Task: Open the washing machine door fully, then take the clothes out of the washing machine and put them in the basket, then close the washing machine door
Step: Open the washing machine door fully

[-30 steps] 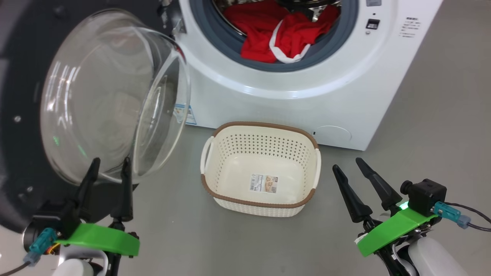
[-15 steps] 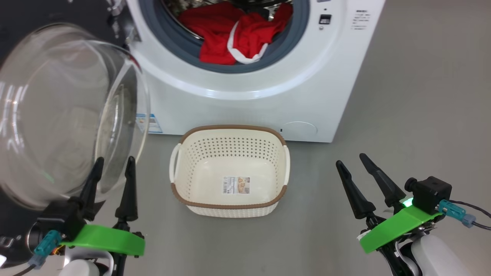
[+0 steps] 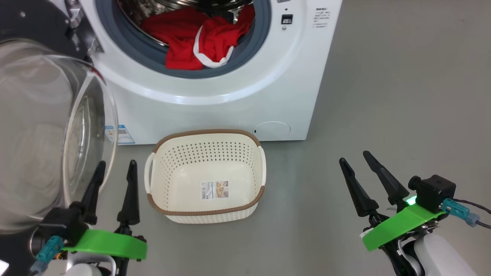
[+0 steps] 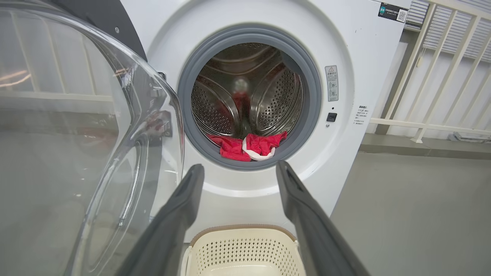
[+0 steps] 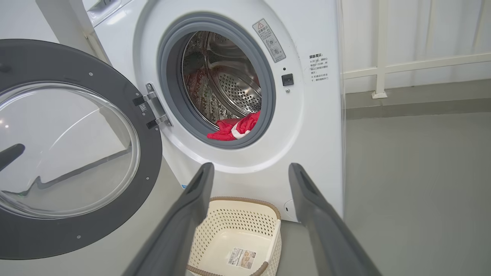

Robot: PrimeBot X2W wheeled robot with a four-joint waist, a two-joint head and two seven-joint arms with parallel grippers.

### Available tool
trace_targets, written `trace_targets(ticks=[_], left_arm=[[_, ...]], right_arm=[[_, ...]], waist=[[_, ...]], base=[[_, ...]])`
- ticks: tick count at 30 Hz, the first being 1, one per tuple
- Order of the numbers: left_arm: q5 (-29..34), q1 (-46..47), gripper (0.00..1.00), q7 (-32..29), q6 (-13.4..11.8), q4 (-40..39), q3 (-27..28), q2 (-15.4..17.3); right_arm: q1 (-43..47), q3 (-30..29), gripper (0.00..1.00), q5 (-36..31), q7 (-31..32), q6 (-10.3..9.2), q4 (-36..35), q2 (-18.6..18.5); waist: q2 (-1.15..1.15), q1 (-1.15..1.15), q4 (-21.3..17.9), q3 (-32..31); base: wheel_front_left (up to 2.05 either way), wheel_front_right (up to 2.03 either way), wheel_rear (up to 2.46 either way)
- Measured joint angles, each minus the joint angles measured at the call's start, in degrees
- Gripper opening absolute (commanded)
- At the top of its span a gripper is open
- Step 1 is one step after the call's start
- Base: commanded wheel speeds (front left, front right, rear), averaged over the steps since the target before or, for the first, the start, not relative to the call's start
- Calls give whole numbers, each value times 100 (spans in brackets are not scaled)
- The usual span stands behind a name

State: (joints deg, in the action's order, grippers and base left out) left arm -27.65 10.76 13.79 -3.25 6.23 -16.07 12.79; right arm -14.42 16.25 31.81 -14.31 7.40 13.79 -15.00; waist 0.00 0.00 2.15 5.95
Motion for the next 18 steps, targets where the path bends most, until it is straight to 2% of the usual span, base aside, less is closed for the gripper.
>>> trace_targets(ticks=[7, 18], left_arm=[[1, -171, 100, 51, 108, 8, 108, 7], [194, -291, 100, 68, 98, 7, 255, -11]], right_arm=[[-2, -31, 100, -1, 0, 0, -19, -38], [-3, -89, 100, -57, 0, 0, -20, -77]], waist=[[0, 0, -186, -33], [0, 0, -331, -84]], base=[[0, 0, 0], [0, 0, 0]])
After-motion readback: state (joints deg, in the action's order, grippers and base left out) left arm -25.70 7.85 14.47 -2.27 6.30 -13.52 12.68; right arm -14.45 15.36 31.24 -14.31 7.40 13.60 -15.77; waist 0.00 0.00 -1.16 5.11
